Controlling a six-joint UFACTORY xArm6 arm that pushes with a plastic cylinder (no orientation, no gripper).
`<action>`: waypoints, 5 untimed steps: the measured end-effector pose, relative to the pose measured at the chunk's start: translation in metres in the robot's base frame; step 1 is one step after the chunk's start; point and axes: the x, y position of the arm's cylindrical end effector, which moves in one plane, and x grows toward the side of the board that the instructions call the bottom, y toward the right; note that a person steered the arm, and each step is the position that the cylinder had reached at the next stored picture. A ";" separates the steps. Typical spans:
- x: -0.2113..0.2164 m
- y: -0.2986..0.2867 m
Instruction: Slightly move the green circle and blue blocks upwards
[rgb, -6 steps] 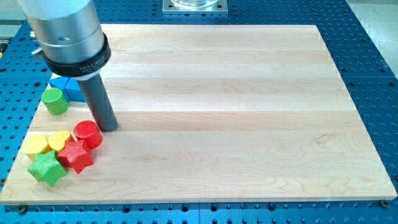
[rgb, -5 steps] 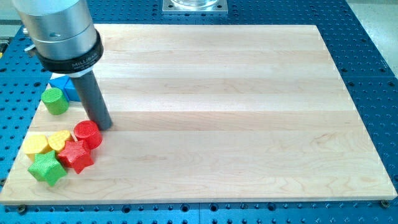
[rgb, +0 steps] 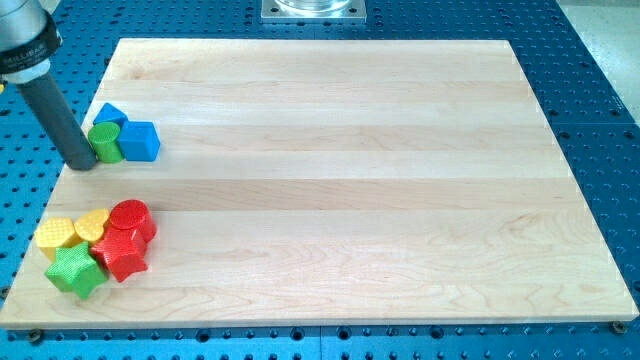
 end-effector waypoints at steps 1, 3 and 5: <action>0.001 -0.002; 0.041 0.011; 0.008 0.017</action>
